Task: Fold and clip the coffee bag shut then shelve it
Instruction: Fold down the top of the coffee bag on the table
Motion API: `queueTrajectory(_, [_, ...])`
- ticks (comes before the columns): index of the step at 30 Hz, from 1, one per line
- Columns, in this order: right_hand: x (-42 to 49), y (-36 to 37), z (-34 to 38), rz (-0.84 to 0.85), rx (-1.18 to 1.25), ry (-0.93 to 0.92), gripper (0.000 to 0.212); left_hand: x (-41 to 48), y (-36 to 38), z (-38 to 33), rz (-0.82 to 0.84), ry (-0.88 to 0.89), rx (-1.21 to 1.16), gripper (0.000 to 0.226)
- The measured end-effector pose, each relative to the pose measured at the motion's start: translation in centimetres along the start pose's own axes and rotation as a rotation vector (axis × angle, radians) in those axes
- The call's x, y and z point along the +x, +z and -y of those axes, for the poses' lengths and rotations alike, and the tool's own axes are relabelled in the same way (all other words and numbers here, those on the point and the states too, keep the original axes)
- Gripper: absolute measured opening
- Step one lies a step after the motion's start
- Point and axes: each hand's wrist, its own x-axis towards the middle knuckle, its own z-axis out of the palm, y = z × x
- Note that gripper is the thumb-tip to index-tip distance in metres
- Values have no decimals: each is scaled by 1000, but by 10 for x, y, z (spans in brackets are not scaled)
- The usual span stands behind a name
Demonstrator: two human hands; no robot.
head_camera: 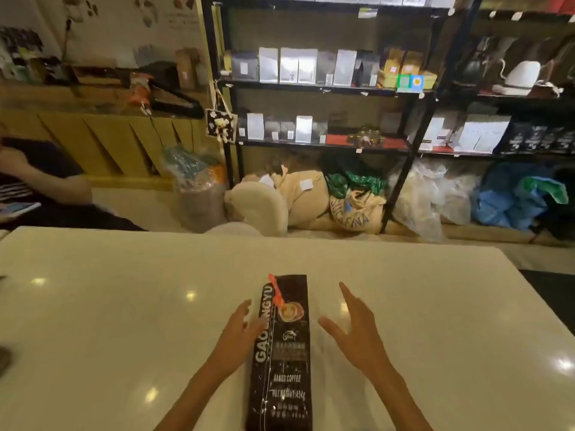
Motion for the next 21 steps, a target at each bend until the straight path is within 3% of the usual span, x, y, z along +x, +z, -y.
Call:
queueTrajectory(3, [-12, 37, -13, 81, 73, 68, 71, -8, 7, 7, 16, -46, -117, 40])
queueTrajectory(7, [-18, 61, 3, 123, 381, 91, 23, -14, 6, -13, 106, -67, -360, 30])
queueTrajectory(12, [-22, 42, 40, 22, 743, 12, 33, -20, -8, -49, 128, 101, -477, 40])
queueTrajectory(17, [-21, 18, 45, -125, 698, -128, 38, -20, -18, -66, 142, 246, -399, 40])
queueTrajectory(21, [-28, 19, 44, -95, 650, -147, 44, -26, -8, -66, 107, 253, -451, 47])
